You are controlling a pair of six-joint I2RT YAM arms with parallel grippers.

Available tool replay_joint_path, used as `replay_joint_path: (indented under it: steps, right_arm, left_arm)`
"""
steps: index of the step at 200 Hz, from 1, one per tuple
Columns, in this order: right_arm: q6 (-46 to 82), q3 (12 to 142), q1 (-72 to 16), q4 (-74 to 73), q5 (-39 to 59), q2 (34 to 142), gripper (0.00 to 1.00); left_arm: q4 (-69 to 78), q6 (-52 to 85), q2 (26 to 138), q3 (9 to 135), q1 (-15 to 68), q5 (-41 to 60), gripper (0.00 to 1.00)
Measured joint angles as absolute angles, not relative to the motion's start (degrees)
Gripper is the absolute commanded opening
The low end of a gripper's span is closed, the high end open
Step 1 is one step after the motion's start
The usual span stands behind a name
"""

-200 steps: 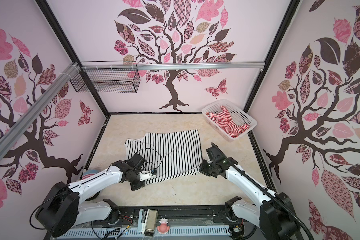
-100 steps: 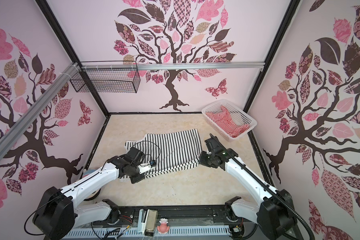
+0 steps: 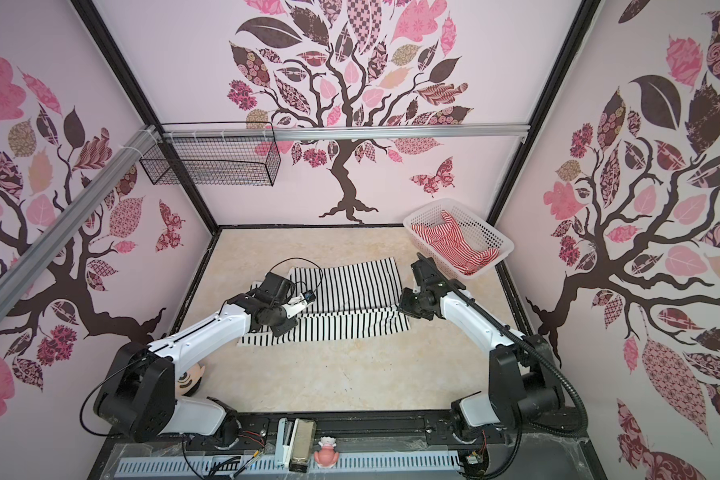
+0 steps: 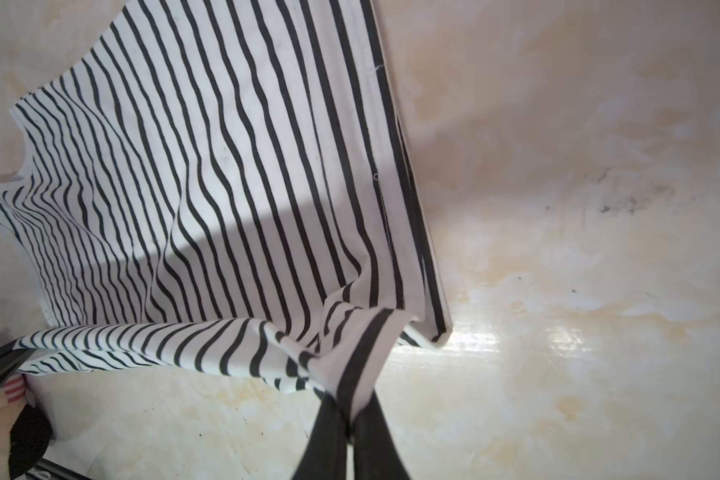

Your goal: Fold and stack the tank tops

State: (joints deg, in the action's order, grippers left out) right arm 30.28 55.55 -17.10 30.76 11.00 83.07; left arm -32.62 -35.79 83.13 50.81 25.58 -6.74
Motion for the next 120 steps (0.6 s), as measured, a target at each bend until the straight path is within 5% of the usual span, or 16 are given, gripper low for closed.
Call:
replay_joint_path:
  steps: [19, 41, 83, 120]
  right_arm:
    - [29.5, 57.1, -17.0, 30.6, 10.8, 85.6, 0.44]
    - [28.4, 59.7, -17.0, 31.1, 10.0, 87.6, 0.54]
    - [28.6, 59.5, -17.4, 29.0, 10.9, 86.7, 0.48]
    - [30.3, 56.2, -20.2, 25.2, 14.4, 87.2, 0.33]
  left_arm:
    - [-30.9, -34.9, 86.9, 52.1, 25.5, -8.8, 0.18]
    - [-28.4, -33.2, 89.9, 52.8, 25.5, -12.3, 0.25]
    - [-26.6, -30.7, 85.4, 52.6, 25.1, -15.9, 0.32]
    - [-27.4, -30.0, 79.9, 50.3, 25.1, -14.7, 0.3]
